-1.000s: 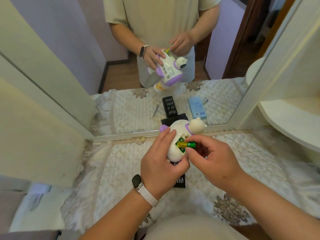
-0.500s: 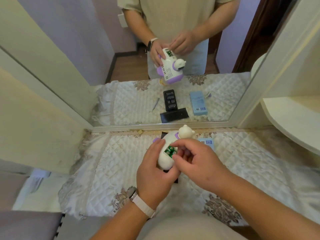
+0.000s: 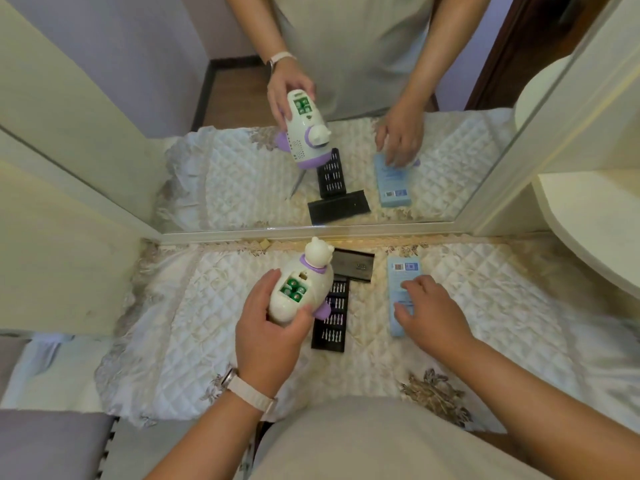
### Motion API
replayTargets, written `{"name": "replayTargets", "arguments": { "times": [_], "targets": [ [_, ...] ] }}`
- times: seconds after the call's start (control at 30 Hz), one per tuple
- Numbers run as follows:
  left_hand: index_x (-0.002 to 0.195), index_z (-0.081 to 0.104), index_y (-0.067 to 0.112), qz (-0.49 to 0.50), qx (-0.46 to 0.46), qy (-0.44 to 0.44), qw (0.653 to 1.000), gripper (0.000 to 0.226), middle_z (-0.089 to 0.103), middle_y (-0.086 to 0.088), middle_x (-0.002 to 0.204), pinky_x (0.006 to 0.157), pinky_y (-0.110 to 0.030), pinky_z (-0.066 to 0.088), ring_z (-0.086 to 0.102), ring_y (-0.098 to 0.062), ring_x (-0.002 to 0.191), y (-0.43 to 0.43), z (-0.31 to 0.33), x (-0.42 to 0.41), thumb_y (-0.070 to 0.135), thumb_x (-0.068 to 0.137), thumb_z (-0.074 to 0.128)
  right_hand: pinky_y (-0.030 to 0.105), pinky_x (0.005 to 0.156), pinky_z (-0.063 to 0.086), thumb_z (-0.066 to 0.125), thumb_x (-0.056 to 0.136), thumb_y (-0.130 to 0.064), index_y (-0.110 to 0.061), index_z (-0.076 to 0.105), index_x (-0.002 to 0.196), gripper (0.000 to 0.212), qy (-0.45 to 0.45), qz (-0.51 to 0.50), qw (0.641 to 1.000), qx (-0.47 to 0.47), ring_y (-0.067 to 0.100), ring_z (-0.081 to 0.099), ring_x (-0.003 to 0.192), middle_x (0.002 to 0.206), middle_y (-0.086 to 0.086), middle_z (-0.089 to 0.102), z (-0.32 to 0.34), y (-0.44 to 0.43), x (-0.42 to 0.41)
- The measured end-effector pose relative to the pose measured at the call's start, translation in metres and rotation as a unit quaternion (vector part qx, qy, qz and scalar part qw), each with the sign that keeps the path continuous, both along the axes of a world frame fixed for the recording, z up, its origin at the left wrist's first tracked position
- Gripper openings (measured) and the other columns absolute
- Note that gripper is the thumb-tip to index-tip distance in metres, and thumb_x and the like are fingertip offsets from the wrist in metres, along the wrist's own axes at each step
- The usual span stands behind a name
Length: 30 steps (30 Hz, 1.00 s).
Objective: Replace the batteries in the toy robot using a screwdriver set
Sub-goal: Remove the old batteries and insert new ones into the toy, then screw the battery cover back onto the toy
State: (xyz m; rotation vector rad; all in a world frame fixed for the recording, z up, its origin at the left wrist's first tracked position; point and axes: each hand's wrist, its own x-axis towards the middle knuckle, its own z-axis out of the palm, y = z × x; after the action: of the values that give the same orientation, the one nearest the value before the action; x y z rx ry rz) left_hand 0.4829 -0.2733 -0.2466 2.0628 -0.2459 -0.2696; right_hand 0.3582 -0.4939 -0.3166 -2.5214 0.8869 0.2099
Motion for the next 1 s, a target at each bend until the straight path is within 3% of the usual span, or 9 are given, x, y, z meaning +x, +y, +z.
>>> {"name": "replayTargets", "arguments": {
  "times": [0.17, 0.23, 0.47, 0.6, 0.7, 0.77, 0.87, 1.0],
  "targets": [
    [0.132, 0.055, 0.029, -0.032, 0.017, 0.007, 0.999, 0.071, 0.059, 0.007, 0.131, 0.095, -0.044, 0.054, 0.060, -0.012, 0.117, -0.015, -0.008, 0.000, 0.045, 0.064, 0.069, 0.036, 0.083, 0.046, 0.052, 0.089, -0.031, -0.012, 0.047, 0.135, 0.050, 0.062, -0.103, 0.992, 0.033, 0.027, 0.047, 0.116, 0.130, 0.009, 0.046, -0.035, -0.023, -0.031],
    [0.131, 0.055, 0.031, -0.046, 0.019, 0.010, 0.999, 0.071, 0.059, 0.007, 0.131, 0.094, -0.043, 0.054, 0.060, -0.011, 0.116, -0.022, -0.009, -0.002, 0.046, 0.064, 0.069, 0.037, 0.082, 0.047, 0.057, 0.087, -0.031, -0.012, 0.048, 0.134, 0.051, 0.077, -0.100, 0.991, 0.041, 0.028, 0.048, 0.116, 0.128, 0.009, 0.047, -0.041, -0.025, -0.042],
    [0.126, 0.052, 0.041, -0.093, 0.021, 0.004, 0.995, 0.063, 0.060, 0.012, 0.125, 0.090, -0.037, 0.056, 0.061, -0.004, 0.109, -0.042, 0.001, -0.007, 0.039, 0.066, 0.072, 0.031, 0.067, 0.041, 0.056, 0.088, -0.017, -0.006, 0.057, 0.116, 0.030, 0.068, -0.106, 0.990, 0.068, 0.025, 0.053, 0.092, 0.111, 0.010, 0.050, -0.050, -0.024, -0.051],
    [0.126, 0.053, 0.038, -0.104, 0.017, -0.012, 0.994, 0.062, 0.059, 0.013, 0.126, 0.092, -0.033, 0.055, 0.060, -0.001, 0.110, -0.043, 0.008, -0.014, 0.034, 0.067, 0.074, 0.031, 0.056, 0.034, 0.058, 0.089, -0.020, -0.011, 0.057, 0.095, 0.011, -0.005, -0.144, 0.983, 0.111, 0.020, 0.050, 0.073, 0.094, 0.008, 0.055, -0.039, -0.018, -0.052],
    [0.126, 0.054, 0.039, -0.108, 0.005, -0.026, 0.994, 0.063, 0.060, 0.011, 0.126, 0.090, -0.035, 0.056, 0.061, -0.004, 0.110, -0.040, 0.012, -0.020, 0.041, 0.066, 0.072, 0.031, 0.055, 0.036, 0.059, 0.088, -0.017, -0.015, 0.052, 0.089, 0.007, -0.062, -0.190, 0.964, 0.178, 0.018, 0.052, 0.066, 0.082, 0.006, 0.058, -0.026, -0.015, -0.054],
    [0.127, 0.055, 0.037, -0.105, -0.004, -0.030, 0.994, 0.064, 0.060, 0.011, 0.126, 0.089, -0.037, 0.057, 0.062, -0.005, 0.110, -0.038, 0.014, -0.024, 0.044, 0.066, 0.071, 0.033, 0.056, 0.042, 0.058, 0.088, -0.015, -0.019, 0.048, 0.089, 0.011, -0.090, -0.220, 0.943, 0.231, 0.025, 0.059, 0.068, 0.084, 0.009, 0.060, -0.015, -0.015, -0.052],
    [0.127, 0.055, 0.037, -0.100, -0.014, -0.036, 0.994, 0.063, 0.059, 0.011, 0.129, 0.092, -0.035, 0.055, 0.060, -0.004, 0.113, -0.039, 0.020, -0.029, 0.040, 0.067, 0.073, 0.031, 0.051, 0.040, 0.053, 0.090, -0.012, -0.022, 0.046, 0.098, 0.014, -0.132, -0.231, 0.915, 0.304, 0.021, 0.054, 0.063, 0.089, 0.012, 0.059, 0.010, -0.014, -0.044],
    [0.126, 0.056, 0.038, -0.092, -0.039, -0.035, 0.994, 0.062, 0.059, 0.012, 0.129, 0.093, -0.039, 0.055, 0.061, -0.008, 0.115, -0.043, 0.025, -0.031, 0.039, 0.067, 0.074, 0.030, 0.051, 0.038, 0.045, 0.095, -0.010, -0.025, 0.055, 0.113, 0.026, -0.189, -0.209, 0.863, 0.419, 0.018, 0.045, 0.060, 0.071, 0.006, 0.051, 0.054, -0.008, -0.027]
  ]
}}
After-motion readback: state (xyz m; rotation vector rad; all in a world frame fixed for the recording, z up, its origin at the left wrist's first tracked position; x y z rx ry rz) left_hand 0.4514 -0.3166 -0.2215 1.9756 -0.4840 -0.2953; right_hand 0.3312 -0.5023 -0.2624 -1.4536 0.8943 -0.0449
